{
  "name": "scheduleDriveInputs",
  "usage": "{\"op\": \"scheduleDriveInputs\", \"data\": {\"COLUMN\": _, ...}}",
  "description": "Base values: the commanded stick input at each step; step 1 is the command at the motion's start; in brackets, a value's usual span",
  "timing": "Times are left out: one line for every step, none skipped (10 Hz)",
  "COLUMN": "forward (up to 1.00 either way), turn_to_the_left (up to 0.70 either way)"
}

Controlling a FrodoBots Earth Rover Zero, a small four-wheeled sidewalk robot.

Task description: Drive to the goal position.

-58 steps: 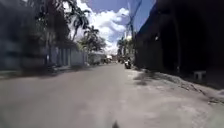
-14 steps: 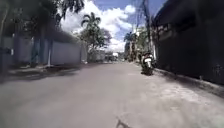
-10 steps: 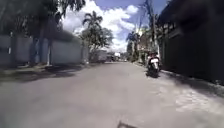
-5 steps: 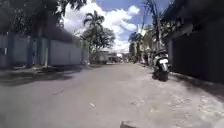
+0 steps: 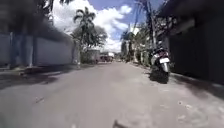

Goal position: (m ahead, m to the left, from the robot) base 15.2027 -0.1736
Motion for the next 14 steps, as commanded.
{"op": "scheduleDriveInputs", "data": {"forward": 1.00, "turn_to_the_left": -0.16}}
{"op": "scheduleDriveInputs", "data": {"forward": 1.00, "turn_to_the_left": 0.00}}
{"op": "scheduleDriveInputs", "data": {"forward": 1.00, "turn_to_the_left": 0.00}}
{"op": "scheduleDriveInputs", "data": {"forward": 1.00, "turn_to_the_left": 0.00}}
{"op": "scheduleDriveInputs", "data": {"forward": 1.00, "turn_to_the_left": 0.00}}
{"op": "scheduleDriveInputs", "data": {"forward": 1.00, "turn_to_the_left": 0.00}}
{"op": "scheduleDriveInputs", "data": {"forward": 1.00, "turn_to_the_left": 0.00}}
{"op": "scheduleDriveInputs", "data": {"forward": 1.00, "turn_to_the_left": 0.00}}
{"op": "scheduleDriveInputs", "data": {"forward": 1.00, "turn_to_the_left": 0.00}}
{"op": "scheduleDriveInputs", "data": {"forward": 1.00, "turn_to_the_left": -0.04}}
{"op": "scheduleDriveInputs", "data": {"forward": 1.00, "turn_to_the_left": -0.04}}
{"op": "scheduleDriveInputs", "data": {"forward": 1.00, "turn_to_the_left": -0.39}}
{"op": "scheduleDriveInputs", "data": {"forward": 1.00, "turn_to_the_left": -0.40}}
{"op": "scheduleDriveInputs", "data": {"forward": 1.00, "turn_to_the_left": -0.40}}
